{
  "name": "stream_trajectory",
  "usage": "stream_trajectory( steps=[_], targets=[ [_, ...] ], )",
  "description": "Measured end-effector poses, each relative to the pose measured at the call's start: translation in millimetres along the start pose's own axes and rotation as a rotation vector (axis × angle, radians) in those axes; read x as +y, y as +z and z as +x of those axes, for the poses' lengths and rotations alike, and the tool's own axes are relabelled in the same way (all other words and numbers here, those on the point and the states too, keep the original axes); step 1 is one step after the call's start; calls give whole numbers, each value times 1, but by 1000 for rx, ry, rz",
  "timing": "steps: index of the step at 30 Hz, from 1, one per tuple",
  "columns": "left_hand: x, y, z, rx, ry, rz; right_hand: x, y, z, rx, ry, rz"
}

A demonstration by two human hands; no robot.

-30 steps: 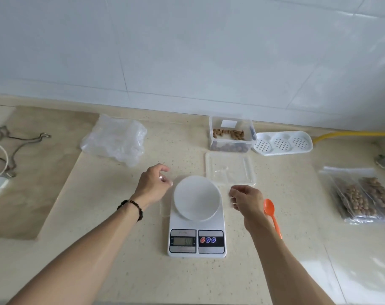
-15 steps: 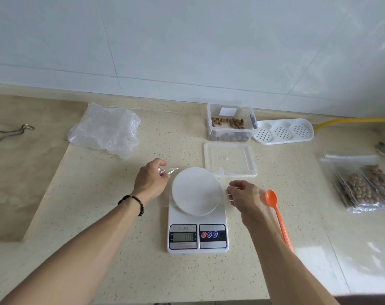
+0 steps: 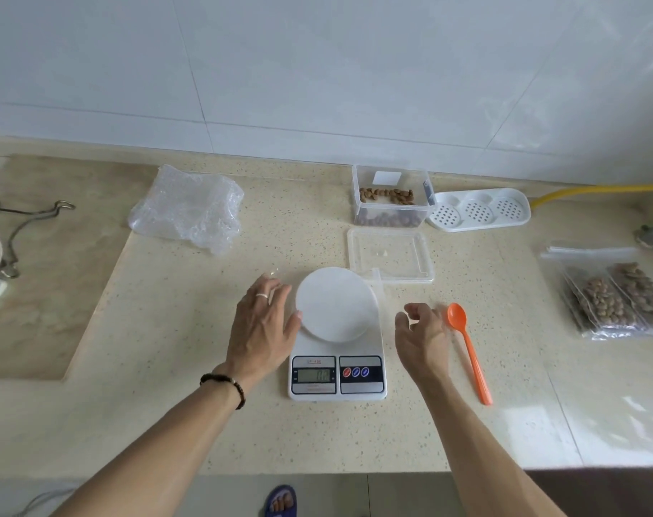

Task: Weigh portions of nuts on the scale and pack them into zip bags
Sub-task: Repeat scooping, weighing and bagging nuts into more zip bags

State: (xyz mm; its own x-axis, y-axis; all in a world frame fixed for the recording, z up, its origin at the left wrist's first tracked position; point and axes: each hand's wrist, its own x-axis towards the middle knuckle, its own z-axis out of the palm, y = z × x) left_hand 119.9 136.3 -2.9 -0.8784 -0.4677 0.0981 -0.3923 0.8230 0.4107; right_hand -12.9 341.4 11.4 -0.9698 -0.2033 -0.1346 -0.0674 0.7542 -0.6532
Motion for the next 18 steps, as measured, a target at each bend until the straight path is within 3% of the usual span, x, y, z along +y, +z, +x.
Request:
stream_trajectory(
  steps=[6,12,18],
  targets=[
    [12,21,-67,-40,43,106,40,11,-53,-45,-344,-274],
    [19,39,-116,-145,-30,201,68,12,-88,-180,-444,-419],
    [22,45,-131,-131,-95,225,68,8,-97,-257,-460,-500]
  ],
)
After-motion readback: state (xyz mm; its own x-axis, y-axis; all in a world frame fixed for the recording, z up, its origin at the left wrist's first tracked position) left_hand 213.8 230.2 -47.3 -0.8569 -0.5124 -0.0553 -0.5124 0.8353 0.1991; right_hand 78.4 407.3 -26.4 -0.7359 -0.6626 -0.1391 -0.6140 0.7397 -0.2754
